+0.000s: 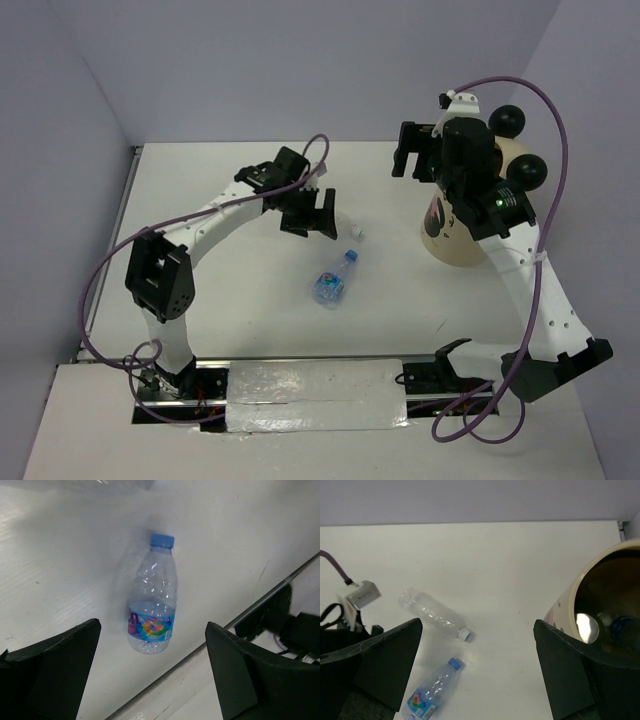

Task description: Put the plastic bottles in the bin

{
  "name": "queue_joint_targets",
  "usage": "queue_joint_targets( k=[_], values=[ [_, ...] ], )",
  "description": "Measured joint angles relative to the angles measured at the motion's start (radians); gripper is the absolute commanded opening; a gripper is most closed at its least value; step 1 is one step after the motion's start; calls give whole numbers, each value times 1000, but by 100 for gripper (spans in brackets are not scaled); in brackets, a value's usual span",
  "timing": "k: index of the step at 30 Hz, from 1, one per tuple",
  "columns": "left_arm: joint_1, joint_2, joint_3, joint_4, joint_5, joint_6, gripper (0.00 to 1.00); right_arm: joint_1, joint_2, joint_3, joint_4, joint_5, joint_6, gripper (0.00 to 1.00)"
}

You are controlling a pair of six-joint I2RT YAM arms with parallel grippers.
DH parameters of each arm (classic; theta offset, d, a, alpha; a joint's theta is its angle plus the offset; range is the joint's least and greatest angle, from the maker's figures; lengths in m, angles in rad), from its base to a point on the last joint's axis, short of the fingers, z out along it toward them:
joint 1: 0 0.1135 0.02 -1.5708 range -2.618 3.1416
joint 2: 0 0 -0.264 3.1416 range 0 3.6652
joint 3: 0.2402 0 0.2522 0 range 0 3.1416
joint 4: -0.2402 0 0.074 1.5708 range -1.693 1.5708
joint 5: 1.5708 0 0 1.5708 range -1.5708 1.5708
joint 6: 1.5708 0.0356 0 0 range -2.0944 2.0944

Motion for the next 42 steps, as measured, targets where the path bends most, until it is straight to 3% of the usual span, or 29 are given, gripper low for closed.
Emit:
queue_joint_targets(
  k=[14,24,32,42],
  values=[
    [-241,40,-54,-75,-167,112,99,0,-36,-37,-43,-63,64,100],
    [-292,182,-55,-77,-282,132,99,0,-37,-47,-44,-82,72,100],
    [-316,198,-54,-68,-312,131,99,0,-43,-63,-44,-85,76,100],
    [-320,232,-52,-65,-376,133,75,0,-46,-63,-44,-85,79,100]
  ],
)
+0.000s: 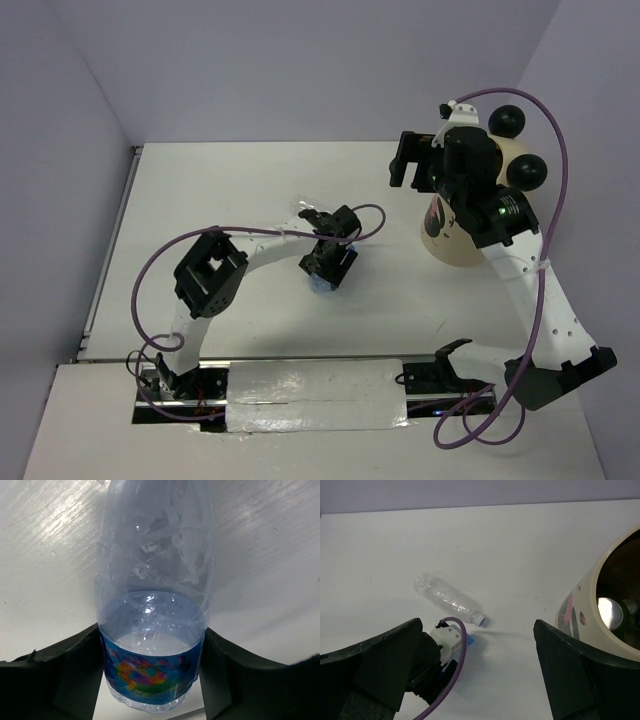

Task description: Put the plastic bottles in the bin

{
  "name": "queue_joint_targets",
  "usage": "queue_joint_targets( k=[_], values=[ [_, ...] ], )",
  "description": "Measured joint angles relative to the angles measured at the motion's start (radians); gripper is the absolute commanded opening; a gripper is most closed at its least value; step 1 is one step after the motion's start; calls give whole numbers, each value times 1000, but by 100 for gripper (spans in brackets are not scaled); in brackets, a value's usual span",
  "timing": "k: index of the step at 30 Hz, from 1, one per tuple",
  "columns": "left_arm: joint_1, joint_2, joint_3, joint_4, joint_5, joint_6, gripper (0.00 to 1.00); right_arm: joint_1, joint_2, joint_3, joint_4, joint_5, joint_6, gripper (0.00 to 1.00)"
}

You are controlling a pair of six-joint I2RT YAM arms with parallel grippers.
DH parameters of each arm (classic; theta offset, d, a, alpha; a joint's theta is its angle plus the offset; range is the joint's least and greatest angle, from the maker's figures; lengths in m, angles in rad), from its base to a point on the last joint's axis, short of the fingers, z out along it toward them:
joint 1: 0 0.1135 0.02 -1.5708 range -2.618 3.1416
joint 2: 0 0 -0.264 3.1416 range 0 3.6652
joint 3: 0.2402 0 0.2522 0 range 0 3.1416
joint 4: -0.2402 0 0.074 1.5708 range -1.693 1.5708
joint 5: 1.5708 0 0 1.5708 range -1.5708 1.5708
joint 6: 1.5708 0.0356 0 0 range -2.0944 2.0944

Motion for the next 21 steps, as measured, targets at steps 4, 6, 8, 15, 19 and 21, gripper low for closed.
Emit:
queue_joint_targets(
  k=[4,6,8,15,19,21],
  values=[
    [2,-22,2,-19,5,16,70,0,1,3,-14,-3,0,100],
    [15,-68,2,-29,60,29,69,0,10,18,-41,-23,5,100],
    [38,-144,2,-28,140,46,69,0,34,56,-69,-64,14,100],
    [198,-411,23,26,484,53,69,-1,101,105,-92,-235,125,100],
    [238,-437,33,66,603,45,69,-1,64,7,-38,-294,219,100],
    [237,-436,26,84,646,38,69,-1,58,-23,-8,-332,269,100]
  ],
)
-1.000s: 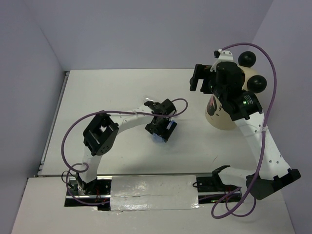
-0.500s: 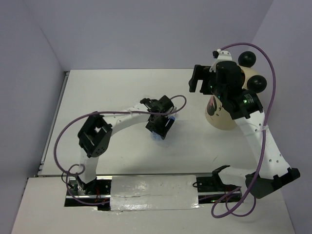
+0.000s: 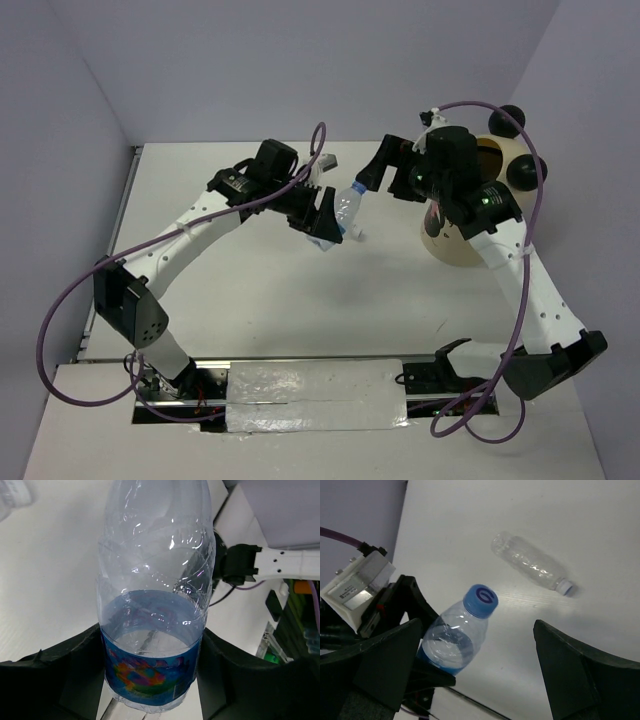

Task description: Put the plastic bottles in the bin

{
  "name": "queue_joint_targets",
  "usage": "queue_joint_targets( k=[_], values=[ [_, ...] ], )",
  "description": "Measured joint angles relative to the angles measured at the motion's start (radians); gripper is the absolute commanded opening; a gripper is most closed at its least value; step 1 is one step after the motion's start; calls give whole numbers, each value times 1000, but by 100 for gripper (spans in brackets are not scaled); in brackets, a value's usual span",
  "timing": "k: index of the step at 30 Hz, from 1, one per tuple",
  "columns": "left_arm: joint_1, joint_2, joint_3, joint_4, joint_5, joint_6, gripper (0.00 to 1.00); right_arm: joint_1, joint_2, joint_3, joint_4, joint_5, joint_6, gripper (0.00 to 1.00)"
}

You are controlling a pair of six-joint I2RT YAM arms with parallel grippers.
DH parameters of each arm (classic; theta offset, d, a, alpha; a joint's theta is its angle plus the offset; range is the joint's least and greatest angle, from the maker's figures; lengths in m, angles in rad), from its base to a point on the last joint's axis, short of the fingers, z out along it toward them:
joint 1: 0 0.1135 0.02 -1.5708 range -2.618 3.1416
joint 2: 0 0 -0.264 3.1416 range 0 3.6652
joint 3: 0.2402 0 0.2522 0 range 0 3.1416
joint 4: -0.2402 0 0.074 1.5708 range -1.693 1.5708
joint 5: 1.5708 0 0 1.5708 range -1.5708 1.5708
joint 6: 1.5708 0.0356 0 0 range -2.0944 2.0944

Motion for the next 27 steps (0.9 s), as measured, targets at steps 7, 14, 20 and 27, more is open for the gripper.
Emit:
queue_joint_targets(
  k=[7,14,20,27],
  values=[
    [-2,0,-21,40,80,-43,70,-1,5,-101,127,-89,143,100],
    [3,-1,-21,55,105,-45,71,-1,22,-128,185,-98,214,85],
    [5,-2,-21,56,110,-47,71,-1,22,-167,222,-110,249,71],
    [5,-2,-21,64,109,-54,78,-1,22,-186,233,-109,262,40]
  ],
)
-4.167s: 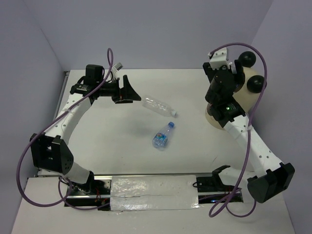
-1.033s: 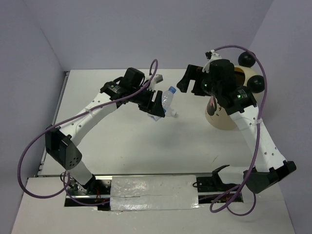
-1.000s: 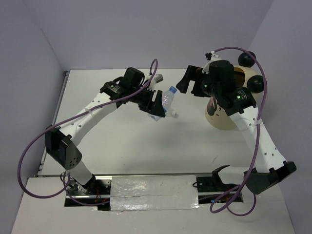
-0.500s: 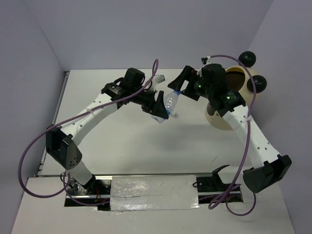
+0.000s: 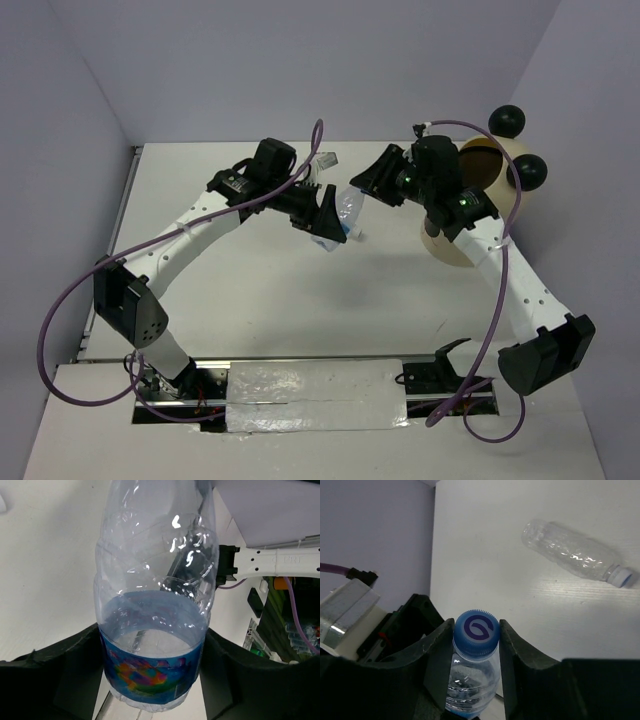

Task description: Put the plastic bottles in the bin

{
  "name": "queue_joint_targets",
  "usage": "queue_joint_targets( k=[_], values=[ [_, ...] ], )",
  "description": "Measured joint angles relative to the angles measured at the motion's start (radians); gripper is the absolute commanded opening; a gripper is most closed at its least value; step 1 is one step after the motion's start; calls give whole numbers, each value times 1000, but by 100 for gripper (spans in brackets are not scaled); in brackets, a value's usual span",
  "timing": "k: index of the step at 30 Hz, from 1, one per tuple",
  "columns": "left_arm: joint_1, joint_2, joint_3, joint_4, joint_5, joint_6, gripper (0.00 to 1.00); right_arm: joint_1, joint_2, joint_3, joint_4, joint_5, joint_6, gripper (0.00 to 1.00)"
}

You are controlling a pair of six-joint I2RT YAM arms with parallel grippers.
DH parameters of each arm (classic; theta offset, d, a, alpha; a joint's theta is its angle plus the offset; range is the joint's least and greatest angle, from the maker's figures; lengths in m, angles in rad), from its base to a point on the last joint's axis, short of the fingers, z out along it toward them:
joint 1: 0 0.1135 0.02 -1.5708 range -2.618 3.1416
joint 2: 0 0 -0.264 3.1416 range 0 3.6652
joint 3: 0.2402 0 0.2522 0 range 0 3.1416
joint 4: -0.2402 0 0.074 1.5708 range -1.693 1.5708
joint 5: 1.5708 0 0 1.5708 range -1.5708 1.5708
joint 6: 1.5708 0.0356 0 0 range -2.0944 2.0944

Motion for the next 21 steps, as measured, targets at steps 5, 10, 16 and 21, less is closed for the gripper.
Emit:
queue_joint_targets(
  k=[5,10,16,21],
  values=[
    [0,0,-2,6,-2,-13,99,-3,0,1,0,13,5,24],
    [1,0,-2,-14,-33,-8,99,-5,0,68,-90,116,-59,23],
    [21,0,-1,-53,-65,14,99,-13,3,298,-176,433,-251,23],
    [84,-2,-1,-66,-68,14,99,-14,-55,283,14,713,-578,26]
  ],
)
